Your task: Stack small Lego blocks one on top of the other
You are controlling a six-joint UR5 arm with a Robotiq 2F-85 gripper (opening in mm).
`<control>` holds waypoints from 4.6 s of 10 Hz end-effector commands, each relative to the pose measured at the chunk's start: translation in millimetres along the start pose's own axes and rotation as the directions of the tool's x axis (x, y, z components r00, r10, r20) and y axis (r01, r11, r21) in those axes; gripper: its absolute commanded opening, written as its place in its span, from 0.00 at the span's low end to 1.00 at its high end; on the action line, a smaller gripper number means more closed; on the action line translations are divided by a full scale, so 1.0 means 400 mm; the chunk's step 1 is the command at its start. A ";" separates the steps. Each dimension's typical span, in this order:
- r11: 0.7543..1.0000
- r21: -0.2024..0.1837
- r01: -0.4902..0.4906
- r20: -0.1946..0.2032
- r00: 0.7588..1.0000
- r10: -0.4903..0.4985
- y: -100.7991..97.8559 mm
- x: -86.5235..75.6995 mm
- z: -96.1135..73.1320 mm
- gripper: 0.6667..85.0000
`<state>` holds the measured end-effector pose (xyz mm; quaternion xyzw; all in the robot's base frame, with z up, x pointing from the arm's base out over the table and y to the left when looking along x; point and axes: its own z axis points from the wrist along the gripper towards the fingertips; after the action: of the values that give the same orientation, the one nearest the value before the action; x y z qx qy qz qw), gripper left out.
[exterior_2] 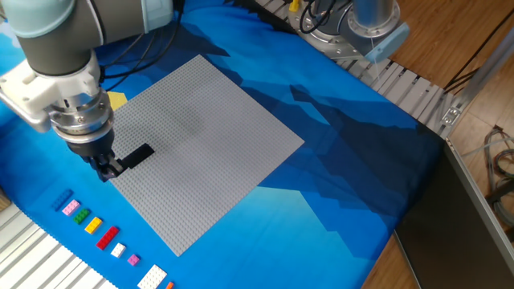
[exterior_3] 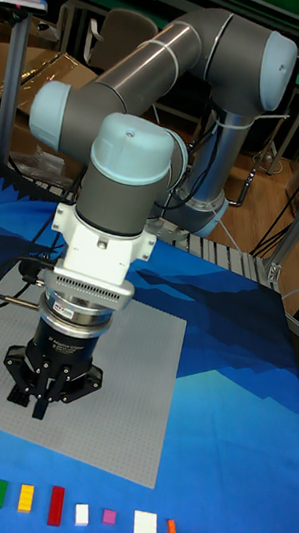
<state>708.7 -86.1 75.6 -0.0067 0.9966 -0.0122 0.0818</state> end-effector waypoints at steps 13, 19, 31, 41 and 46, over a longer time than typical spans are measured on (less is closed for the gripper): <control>0.998 -0.055 0.009 -0.062 0.998 -0.012 -0.164 -0.143 0.106 0.23; 0.998 -0.055 0.032 -0.062 0.997 -0.036 -0.192 -0.164 0.143 0.23; 0.991 -0.068 0.119 -0.018 0.993 -0.121 -0.182 -0.178 0.194 0.31; 0.985 -0.070 0.160 -0.005 0.987 -0.160 -0.190 -0.172 0.203 0.31; 0.986 -0.081 0.149 -0.005 0.989 -0.150 -0.183 -0.172 0.201 0.31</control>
<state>789.8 -162.2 7.7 -0.0897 0.9932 0.0141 0.0722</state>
